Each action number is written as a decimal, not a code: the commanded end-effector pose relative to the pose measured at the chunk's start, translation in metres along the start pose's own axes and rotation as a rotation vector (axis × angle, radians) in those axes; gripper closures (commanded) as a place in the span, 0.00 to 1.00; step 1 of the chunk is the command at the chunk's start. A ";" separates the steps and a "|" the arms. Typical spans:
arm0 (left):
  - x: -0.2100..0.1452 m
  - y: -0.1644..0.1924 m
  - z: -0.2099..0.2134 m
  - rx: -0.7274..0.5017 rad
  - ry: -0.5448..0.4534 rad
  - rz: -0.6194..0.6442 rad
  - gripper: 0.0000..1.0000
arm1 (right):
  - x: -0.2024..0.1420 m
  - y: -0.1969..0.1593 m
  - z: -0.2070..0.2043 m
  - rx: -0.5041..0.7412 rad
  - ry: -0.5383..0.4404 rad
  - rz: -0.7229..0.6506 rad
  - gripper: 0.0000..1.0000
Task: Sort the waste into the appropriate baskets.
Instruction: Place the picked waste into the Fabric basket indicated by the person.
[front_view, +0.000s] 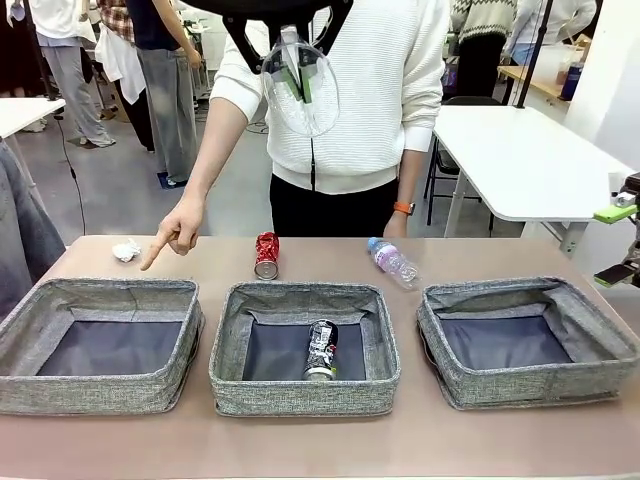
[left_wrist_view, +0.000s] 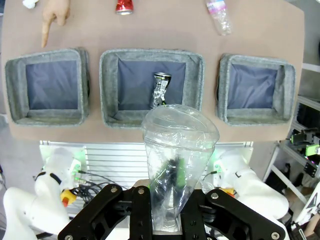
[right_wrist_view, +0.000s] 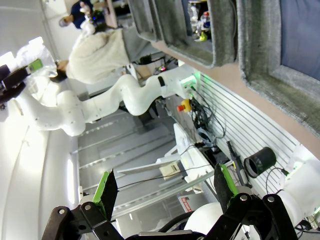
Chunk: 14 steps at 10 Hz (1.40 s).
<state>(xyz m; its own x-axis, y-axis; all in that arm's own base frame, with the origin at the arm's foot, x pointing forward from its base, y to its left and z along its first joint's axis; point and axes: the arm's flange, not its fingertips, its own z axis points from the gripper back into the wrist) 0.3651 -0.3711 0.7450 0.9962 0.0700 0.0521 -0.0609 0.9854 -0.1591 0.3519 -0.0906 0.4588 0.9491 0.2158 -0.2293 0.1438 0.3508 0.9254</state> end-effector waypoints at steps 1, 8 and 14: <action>0.000 0.000 0.000 0.000 0.000 0.000 0.95 | 0.000 0.004 0.001 0.006 -0.001 -0.010 0.00; -0.032 0.355 -0.137 -0.056 0.134 0.258 0.95 | 0.000 0.004 0.001 0.006 -0.001 -0.010 0.00; -0.009 0.383 -0.188 -0.186 0.013 0.505 0.95 | 0.000 0.004 0.001 0.006 -0.001 -0.010 0.00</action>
<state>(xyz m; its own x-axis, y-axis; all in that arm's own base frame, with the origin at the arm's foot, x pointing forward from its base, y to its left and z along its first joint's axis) 0.3420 -0.0148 0.4975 0.8539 0.5094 -0.1064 -0.5128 0.7890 -0.3383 0.3519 -0.0906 0.4583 0.9489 0.2159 -0.2304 0.1450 0.3503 0.9253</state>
